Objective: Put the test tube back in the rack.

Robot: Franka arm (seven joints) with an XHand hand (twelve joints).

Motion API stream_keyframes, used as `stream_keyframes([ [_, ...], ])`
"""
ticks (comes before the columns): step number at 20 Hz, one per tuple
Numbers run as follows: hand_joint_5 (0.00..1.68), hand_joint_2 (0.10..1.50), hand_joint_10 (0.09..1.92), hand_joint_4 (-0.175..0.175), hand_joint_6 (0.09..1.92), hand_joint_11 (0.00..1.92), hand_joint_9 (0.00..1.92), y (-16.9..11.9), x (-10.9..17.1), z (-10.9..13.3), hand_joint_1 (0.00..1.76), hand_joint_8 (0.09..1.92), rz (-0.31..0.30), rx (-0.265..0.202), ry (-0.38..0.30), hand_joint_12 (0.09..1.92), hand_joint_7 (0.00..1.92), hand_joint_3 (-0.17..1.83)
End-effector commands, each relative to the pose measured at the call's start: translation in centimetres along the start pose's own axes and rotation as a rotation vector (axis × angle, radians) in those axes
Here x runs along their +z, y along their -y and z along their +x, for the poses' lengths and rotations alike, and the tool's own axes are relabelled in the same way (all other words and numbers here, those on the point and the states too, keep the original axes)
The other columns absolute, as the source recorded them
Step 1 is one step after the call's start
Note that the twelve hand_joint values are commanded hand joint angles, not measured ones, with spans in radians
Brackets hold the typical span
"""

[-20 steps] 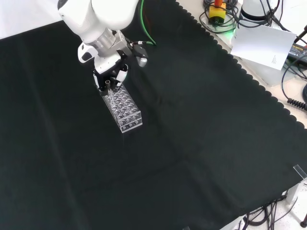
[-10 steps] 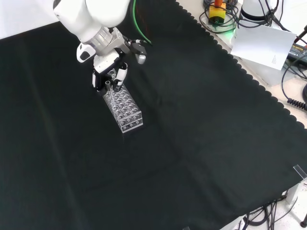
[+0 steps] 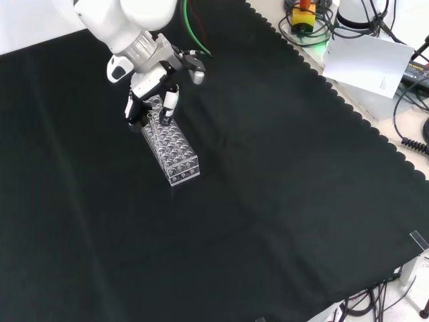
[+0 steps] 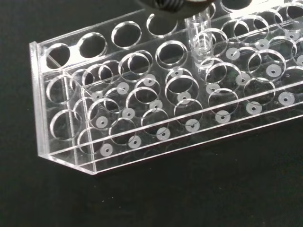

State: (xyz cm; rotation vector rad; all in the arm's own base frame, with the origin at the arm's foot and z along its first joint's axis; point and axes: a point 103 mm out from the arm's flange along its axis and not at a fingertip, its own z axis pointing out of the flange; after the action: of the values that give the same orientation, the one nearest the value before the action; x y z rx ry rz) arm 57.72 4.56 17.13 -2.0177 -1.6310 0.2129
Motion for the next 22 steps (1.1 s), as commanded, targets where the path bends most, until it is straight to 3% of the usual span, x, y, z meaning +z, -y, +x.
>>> stream_keyframes([
  [1, 0.33, 0.93, 0.88, -0.026, 0.67, 0.49, 0.62, 1.0, -1.1, 0.1, 1.12, 0.95, -0.002, -0.037, -0.025, 1.47, 0.29, -0.17],
  [5, 0.18, 0.90, 0.98, -0.012, 0.42, 0.17, 0.23, 2.3, -2.9, 0.3, 0.97, 0.90, -0.046, -0.060, 0.004, 1.57, 0.04, -0.17],
  [8, 0.15, 0.89, 1.01, -0.003, 0.23, 0.03, 0.07, 3.5, -4.8, 0.4, 0.89, 0.69, -0.080, -0.074, 0.023, 1.60, 0.00, -0.17],
  [13, 0.14, 0.89, 1.01, 0.000, 0.14, 0.00, 0.00, 6.1, -7.9, 0.5, 0.86, 0.57, -0.142, -0.091, 0.031, 1.59, 0.00, -0.17],
  [22, 0.14, 0.89, 1.01, 0.001, 0.12, 0.00, 0.00, 11.3, -13.5, 0.6, 0.86, 0.57, -0.250, -0.101, 0.050, 1.59, 0.00, -0.17],
])
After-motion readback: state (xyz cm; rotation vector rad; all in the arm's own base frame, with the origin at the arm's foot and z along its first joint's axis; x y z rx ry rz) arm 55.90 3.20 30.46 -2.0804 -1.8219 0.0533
